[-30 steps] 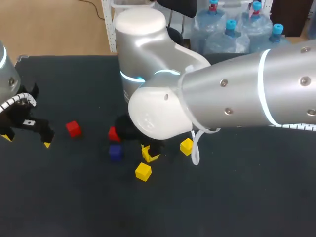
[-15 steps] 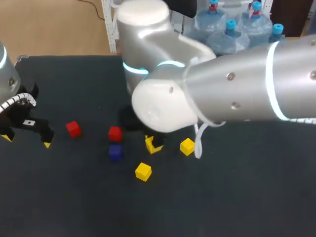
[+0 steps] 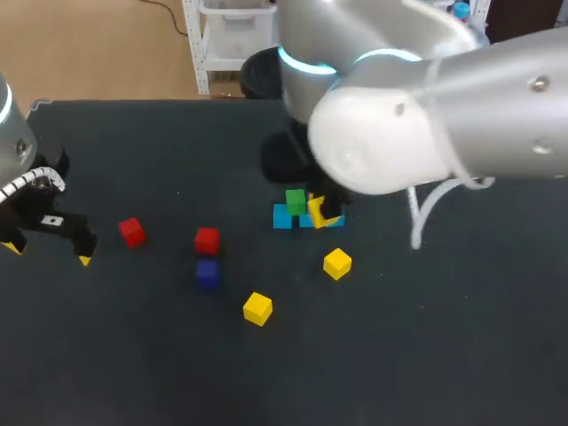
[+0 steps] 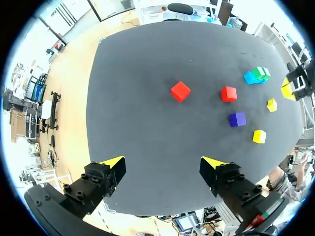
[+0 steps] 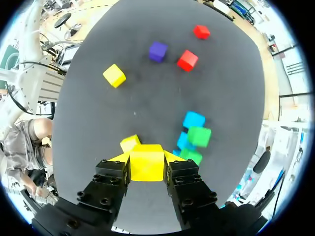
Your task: Place the blue cubes, place green cubes on the blue cubes, place the yellow cubes on the green cubes, then place the red cubes on the yellow cubes, and place purple cube on the red cubes.
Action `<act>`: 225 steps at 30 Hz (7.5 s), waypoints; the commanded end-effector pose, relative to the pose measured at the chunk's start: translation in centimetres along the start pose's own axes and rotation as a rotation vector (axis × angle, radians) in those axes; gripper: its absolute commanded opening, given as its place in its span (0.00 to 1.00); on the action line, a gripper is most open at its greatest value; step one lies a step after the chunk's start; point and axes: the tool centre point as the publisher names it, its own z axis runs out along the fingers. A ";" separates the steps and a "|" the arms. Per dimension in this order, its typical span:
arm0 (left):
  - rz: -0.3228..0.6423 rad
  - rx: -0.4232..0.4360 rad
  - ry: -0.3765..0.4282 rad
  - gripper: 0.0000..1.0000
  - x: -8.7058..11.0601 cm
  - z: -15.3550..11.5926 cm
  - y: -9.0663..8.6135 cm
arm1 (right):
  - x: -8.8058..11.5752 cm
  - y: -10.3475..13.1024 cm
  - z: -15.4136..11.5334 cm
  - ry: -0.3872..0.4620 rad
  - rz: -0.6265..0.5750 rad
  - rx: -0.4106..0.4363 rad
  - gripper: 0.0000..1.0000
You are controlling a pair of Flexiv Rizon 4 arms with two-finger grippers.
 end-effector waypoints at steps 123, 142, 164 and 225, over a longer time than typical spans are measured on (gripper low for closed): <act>0.002 0.004 -0.001 1.00 0.0 0.0 0.1 | 0.0 -7.1 3.7 -0.071 0.213 -0.019 0.00; 0.002 0.004 -0.001 1.00 0.0 0.0 0.1 | 0.5 -7.4 4.0 -0.065 0.225 -0.027 0.00; 0.002 0.004 -0.001 1.00 0.0 0.0 0.1 | 0.3 -8.1 4.3 -0.064 0.225 -0.024 0.00; 0.002 0.004 -0.001 1.00 0.0 0.0 0.1 | 0.8 -7.7 3.0 -0.065 0.225 0.018 1.00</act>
